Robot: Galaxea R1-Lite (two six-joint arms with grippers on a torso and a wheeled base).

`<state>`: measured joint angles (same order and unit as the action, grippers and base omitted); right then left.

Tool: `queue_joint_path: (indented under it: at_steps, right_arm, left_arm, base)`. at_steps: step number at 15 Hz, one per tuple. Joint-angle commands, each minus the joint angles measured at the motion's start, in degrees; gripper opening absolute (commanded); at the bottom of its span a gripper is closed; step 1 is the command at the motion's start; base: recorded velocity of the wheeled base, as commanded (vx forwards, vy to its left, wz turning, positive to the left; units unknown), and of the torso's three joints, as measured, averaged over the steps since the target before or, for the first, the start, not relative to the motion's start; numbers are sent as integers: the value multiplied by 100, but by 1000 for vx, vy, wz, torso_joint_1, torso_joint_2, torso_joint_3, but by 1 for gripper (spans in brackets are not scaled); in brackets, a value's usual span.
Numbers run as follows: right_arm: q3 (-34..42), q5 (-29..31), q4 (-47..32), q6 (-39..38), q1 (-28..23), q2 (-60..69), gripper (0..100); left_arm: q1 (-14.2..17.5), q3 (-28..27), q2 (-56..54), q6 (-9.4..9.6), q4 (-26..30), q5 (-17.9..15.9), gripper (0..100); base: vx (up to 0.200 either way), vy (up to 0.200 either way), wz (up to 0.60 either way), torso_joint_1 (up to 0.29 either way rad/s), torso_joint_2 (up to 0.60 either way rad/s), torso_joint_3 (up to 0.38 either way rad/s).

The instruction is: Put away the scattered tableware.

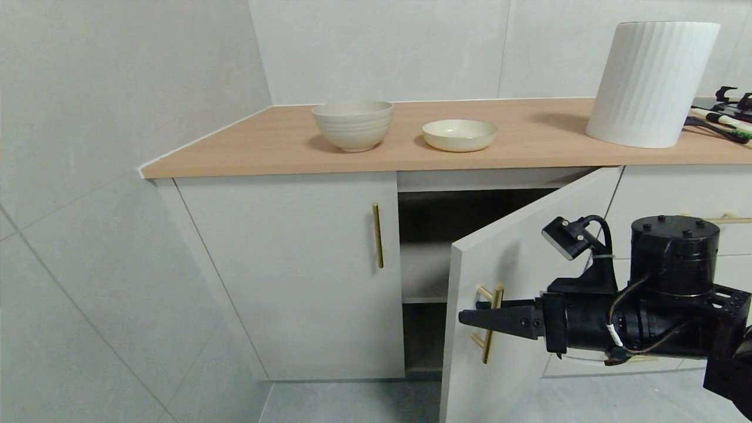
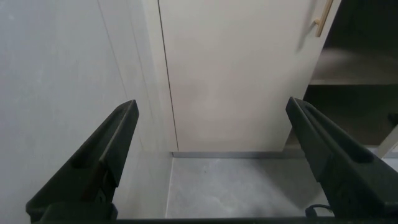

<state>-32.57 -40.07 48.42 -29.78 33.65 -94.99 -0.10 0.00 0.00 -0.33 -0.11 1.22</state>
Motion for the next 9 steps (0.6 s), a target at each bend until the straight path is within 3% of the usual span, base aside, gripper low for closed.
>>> queue_joint_path:
  at_steps: [1,5,7,9]
  right_arm:
    - [32,-27,-8,-10,2,24,100]
    - [32,-36,-8,-10,2,-11,100]
    - [32,-36,-8,-10,2,-11,100]
    - [32,-36,-8,-10,2,-11,100]
  left_arm:
    - [1,0,9,-2,2,1,100]
    - [1,-26,0,7,-68,-8,100]
    - [-8,-958,97,15,-7,-948,100]
    - [-8,-2215,958,7,670,-1607,100]
  base:
    - [0,0,0,0,0,0]
    - [0,0,0,0,0,0]
    - [0,0,0,0,0,0]
    - [0,0,0,0,0,0]
